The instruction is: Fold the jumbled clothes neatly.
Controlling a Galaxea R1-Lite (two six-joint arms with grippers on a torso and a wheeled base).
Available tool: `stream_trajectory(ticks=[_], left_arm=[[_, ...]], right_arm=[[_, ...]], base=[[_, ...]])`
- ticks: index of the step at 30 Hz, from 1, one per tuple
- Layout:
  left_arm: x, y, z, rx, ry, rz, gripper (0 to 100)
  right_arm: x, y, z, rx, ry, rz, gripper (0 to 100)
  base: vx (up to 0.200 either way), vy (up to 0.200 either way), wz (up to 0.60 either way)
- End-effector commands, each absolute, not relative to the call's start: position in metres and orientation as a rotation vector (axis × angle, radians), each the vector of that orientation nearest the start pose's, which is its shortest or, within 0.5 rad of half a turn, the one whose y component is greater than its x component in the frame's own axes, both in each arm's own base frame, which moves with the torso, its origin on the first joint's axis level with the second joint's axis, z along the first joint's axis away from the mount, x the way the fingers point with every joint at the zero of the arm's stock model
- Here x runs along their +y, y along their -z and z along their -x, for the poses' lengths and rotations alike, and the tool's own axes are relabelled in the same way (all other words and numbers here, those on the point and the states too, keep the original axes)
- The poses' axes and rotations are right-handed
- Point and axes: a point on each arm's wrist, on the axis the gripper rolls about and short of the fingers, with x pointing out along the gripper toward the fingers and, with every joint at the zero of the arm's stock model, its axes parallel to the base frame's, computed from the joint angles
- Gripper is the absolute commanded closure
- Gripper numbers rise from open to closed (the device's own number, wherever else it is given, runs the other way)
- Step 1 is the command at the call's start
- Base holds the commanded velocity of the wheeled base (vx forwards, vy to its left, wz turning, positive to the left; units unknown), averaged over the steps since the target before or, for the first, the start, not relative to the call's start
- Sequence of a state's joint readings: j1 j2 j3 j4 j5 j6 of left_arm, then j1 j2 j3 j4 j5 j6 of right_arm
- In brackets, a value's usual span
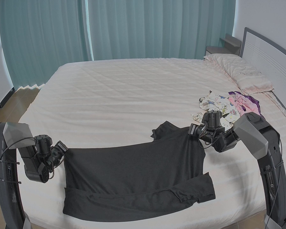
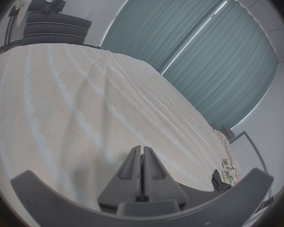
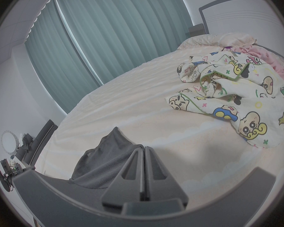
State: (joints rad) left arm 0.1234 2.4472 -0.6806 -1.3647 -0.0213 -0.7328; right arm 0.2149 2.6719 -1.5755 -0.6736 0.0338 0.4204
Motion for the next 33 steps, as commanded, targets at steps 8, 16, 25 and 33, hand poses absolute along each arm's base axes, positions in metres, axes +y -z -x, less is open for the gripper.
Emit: stream_trajectory(ticks=[8,16,25,33], left_arm=[[0.046,0.032,-0.361,0.342,-0.246,0.751,100],[0.045,0.024,-0.359,0.329,-0.240,0.752,100],[0.045,0.022,-0.350,0.358,-0.220,0.751,100],[0.046,0.019,-0.348,0.354,-0.222,0.752,100]], right_arm=[[0.108,0.014,-0.492,0.430,-0.147,-0.382,100],[0.105,0.009,-0.478,0.464,-0.141,-0.376,100],[0.102,-0.003,-0.460,0.462,-0.149,-0.379,100],[0.098,-0.005,-0.446,0.468,-0.161,-0.385,100]], base=[[0.000,0.000,0.00],[0.000,0.000,0.00],[0.000,0.000,0.00],[0.000,0.000,0.00]])
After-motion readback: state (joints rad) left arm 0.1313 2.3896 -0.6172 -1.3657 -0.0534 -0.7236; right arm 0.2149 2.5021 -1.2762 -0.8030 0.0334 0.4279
